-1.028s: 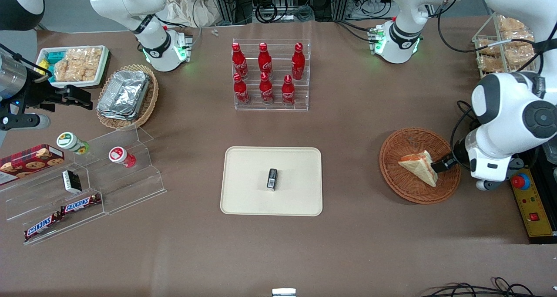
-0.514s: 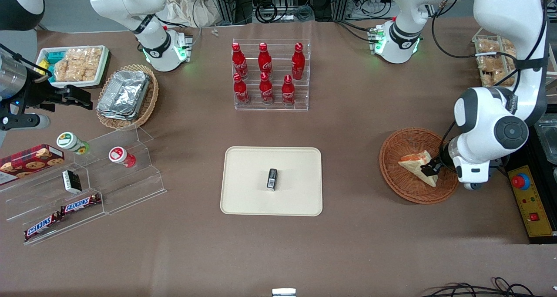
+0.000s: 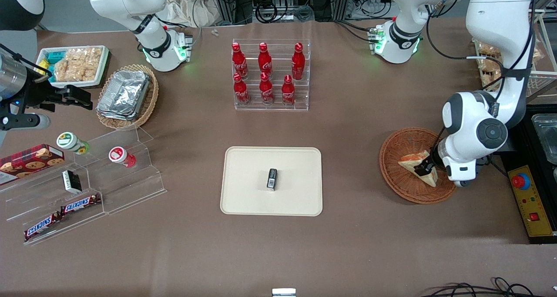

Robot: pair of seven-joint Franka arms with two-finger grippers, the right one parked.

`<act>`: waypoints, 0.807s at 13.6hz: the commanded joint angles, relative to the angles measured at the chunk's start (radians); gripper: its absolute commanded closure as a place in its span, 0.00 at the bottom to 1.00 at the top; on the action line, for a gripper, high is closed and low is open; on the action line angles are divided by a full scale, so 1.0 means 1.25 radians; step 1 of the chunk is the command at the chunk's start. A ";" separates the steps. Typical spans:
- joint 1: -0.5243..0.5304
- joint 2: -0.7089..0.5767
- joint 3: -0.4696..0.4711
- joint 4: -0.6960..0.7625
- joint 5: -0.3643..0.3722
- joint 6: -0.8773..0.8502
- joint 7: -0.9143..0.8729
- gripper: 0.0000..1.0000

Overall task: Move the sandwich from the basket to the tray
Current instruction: 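Close the left gripper on the sandwich's wrapped edge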

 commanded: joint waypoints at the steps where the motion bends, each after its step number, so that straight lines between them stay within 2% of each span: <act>1: -0.001 0.011 0.000 -0.016 0.010 0.042 -0.057 0.00; 2: -0.001 0.015 0.000 -0.011 0.010 0.042 -0.067 0.00; 3: 0.001 0.016 0.000 -0.006 0.008 0.042 -0.067 0.04; 5: 0.000 0.022 0.000 0.004 0.000 0.042 -0.089 0.47; 7: -0.001 0.023 0.000 0.005 0.002 0.042 -0.100 0.74; 8: -0.001 0.022 0.000 0.005 0.002 0.042 -0.100 0.80; 11: -0.001 0.022 0.000 0.010 0.003 0.041 -0.100 0.80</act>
